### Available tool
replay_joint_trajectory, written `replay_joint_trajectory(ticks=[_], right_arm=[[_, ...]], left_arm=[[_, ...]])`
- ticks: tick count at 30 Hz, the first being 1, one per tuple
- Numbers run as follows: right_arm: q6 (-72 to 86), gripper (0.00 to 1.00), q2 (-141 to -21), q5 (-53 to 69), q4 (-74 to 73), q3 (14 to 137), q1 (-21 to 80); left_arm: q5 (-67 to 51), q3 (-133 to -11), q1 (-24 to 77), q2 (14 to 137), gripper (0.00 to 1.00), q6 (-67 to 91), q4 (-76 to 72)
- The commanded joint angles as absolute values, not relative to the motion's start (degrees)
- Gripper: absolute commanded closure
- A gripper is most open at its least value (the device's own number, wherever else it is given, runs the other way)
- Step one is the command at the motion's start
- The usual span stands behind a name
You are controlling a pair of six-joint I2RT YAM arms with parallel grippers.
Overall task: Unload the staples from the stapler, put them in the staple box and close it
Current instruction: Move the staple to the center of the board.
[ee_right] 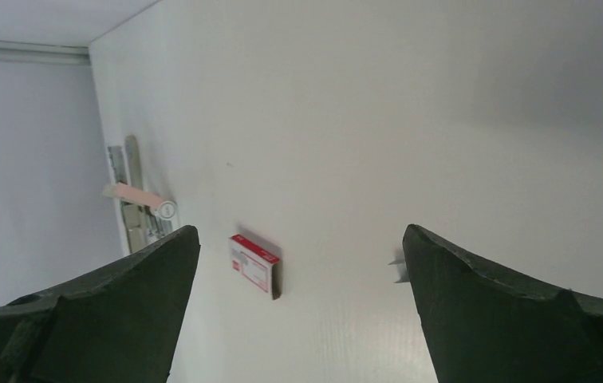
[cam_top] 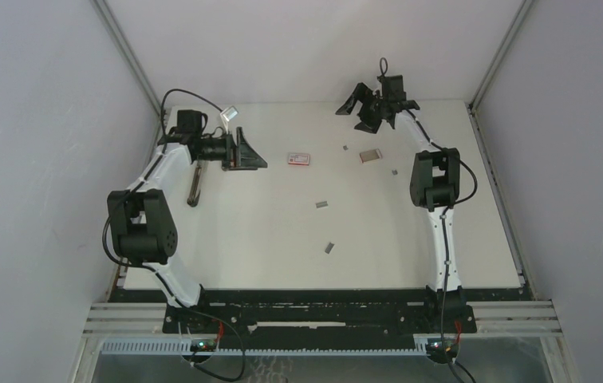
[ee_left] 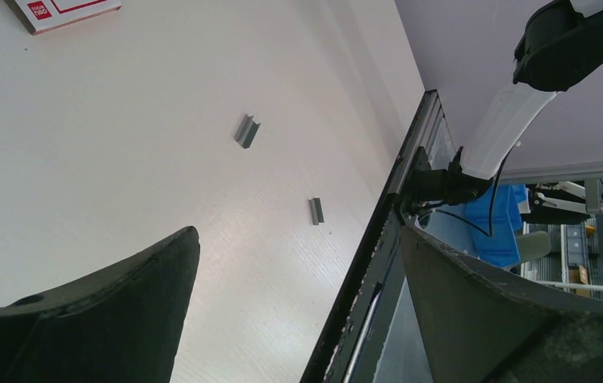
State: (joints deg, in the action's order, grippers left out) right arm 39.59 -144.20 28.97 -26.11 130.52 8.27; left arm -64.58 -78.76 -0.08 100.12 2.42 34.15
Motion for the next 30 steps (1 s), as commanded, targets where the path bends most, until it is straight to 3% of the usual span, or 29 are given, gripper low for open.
replay_joint_trajectory(ticks=[1,30], right_arm=[[35.6,0.00,-146.0,25.8,-28.3,132.1,8.4],[38.0,0.00,-146.0,32.4,-29.1,123.7,12.4]], left_arm=[[-64.1,-80.7,-0.8,98.6,0.00,0.0,35.8],[-65.1,-81.1,-7.4,95.7,0.00,-10.0,46.2]])
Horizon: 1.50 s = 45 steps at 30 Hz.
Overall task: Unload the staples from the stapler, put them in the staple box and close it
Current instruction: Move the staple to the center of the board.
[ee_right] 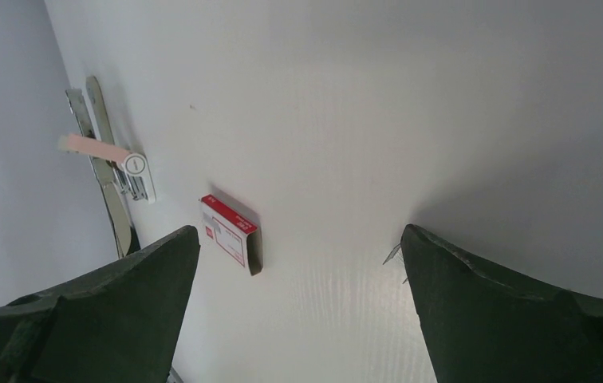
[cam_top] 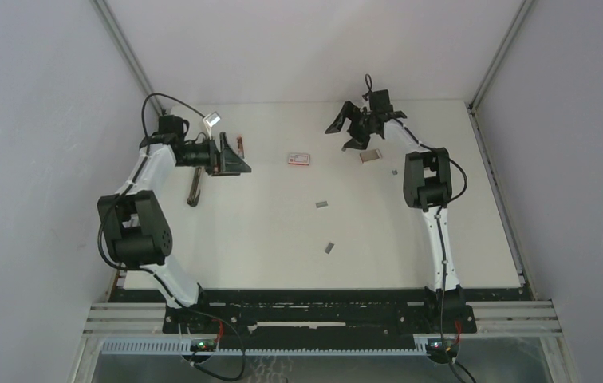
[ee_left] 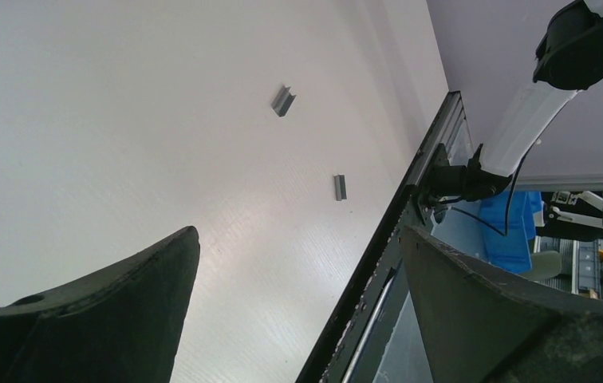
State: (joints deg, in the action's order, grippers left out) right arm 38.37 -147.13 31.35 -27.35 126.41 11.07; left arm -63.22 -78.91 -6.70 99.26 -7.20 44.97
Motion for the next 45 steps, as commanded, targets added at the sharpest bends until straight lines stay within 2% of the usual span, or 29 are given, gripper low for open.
replay_joint_trajectory(ticks=[1,17,25,34,40,45], right_arm=[[37.8,0.00,-145.8,32.7,-29.2,123.1,12.6],[26.8,0.00,-137.8,39.7,-34.1,107.0,17.9],[19.7,0.00,-129.7,39.4,-35.6,97.9,21.3],[8.9,0.00,-120.8,30.0,-37.5,103.5,23.1],[0.9,0.00,-113.1,19.1,-37.6,103.7,23.1],[-3.7,0.00,-112.1,12.6,-45.3,108.8,20.4]], left_arm=[[-65.2,-81.0,-7.5,95.7,0.00,-10.1,46.2],[-66.2,-79.2,-8.6,93.7,0.00,-12.1,47.0],[-65.3,-76.9,-9.1,90.4,0.00,-13.7,47.0],[-58.3,-71.7,-9.1,85.9,0.00,-11.7,37.4],[-51.4,-70.8,-9.1,84.6,0.00,-13.5,35.0],[-46.5,-69.8,-9.1,82.5,0.00,-15.4,35.2]])
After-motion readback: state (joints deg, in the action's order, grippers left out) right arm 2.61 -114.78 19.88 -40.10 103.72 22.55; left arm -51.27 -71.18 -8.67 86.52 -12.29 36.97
